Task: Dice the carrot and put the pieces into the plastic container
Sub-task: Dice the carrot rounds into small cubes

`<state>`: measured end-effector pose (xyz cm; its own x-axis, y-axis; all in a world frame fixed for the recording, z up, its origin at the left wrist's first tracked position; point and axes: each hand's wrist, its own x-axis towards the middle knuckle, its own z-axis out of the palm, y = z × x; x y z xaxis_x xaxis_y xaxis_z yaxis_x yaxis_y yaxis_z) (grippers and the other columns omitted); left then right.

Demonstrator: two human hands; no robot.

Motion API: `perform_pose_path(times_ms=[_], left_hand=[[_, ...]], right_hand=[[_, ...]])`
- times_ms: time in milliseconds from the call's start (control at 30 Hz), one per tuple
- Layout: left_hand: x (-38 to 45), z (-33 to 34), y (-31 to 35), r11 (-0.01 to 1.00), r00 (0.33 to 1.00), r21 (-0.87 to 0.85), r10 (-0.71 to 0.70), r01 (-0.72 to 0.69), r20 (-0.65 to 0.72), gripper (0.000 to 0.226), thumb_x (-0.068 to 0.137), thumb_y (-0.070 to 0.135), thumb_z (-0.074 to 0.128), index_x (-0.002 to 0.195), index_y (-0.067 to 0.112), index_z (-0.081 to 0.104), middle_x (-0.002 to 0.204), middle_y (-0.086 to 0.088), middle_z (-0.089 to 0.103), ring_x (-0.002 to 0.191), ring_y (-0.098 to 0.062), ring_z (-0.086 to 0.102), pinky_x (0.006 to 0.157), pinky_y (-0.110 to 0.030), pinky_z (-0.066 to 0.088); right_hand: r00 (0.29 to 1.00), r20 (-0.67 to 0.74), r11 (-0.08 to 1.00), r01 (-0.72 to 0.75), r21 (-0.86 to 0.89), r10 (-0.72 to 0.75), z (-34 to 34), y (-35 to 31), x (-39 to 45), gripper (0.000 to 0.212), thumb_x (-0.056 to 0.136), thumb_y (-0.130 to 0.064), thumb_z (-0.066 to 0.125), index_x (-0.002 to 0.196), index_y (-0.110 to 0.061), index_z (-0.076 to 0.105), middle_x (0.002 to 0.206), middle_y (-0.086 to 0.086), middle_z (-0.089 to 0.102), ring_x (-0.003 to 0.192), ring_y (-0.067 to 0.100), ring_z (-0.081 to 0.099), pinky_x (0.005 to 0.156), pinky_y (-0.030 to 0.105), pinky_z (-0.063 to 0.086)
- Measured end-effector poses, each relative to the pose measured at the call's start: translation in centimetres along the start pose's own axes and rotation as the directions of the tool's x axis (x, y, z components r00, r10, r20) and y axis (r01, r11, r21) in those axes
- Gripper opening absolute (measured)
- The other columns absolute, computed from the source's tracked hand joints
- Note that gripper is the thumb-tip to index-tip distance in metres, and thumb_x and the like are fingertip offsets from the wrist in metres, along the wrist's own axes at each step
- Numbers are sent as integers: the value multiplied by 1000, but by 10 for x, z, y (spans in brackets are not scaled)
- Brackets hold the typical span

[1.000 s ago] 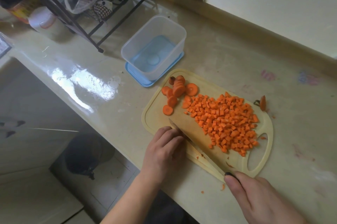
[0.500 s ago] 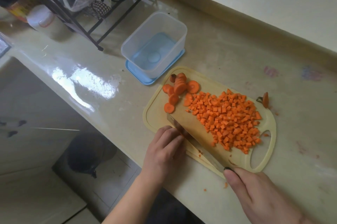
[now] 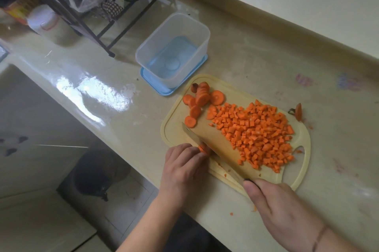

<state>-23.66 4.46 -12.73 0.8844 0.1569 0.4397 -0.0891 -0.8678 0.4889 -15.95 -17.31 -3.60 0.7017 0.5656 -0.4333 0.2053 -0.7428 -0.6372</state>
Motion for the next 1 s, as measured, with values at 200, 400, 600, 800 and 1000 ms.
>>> perform_pose_path(times_ms=[200, 400, 600, 800, 1000], left_hand=[[-1, 0, 0, 1000, 1000, 13, 1, -1, -2, 15, 92, 18, 72, 97, 5, 79, 100, -8, 73, 102, -25, 62, 85, -36, 49], [-2, 1, -1, 1000, 1000, 13, -4, 4, -3, 12, 92, 16, 74, 97, 6, 79, 102, -6, 74, 102, -24, 64, 86, -34, 49], [0, 2, -2, 1000, 1000, -18, -7, 7, -7, 27, 102, 26, 60, 97, 7, 79, 103, -5, 74, 102, -24, 64, 88, -32, 46], [4, -2, 1, 1000, 1000, -5, 1, -2, -1, 33, 105, 29, 54, 93, 9, 77, 98, -3, 73, 104, -20, 61, 87, -32, 44], [9, -14, -10, 997, 994, -57, 59, -54, 89, 17, 99, 24, 62, 103, 14, 75, 102, -4, 70, 100, -23, 63, 84, -38, 48]], right_hand=[[1000, 21, 1000, 6, 14, -7, -3, 4, -13, 81, 76, -85, 3, 70, -22, 53, 65, -5, 63, 65, 8, 59, 66, 37, 47], [997, 63, 998, -46, -41, 49, 0, 6, -18, 88, 65, -90, -10, 73, -26, 49, 69, -3, 63, 71, 11, 60, 70, 35, 48], [998, 62, 998, -27, -64, 31, 9, -4, -4, 81, 70, -83, -10, 75, -27, 49, 68, -4, 58, 70, 11, 56, 67, 33, 46], [1000, -17, 997, -18, 76, 20, 3, -6, -10, 69, 78, -81, 8, 67, -27, 50, 65, -6, 59, 65, 9, 54, 64, 32, 43], [991, -86, 977, -86, 193, 104, -28, -8, -27, 50, 71, -78, 24, 69, -38, 54, 50, -7, 50, 49, 8, 47, 50, 19, 32]])
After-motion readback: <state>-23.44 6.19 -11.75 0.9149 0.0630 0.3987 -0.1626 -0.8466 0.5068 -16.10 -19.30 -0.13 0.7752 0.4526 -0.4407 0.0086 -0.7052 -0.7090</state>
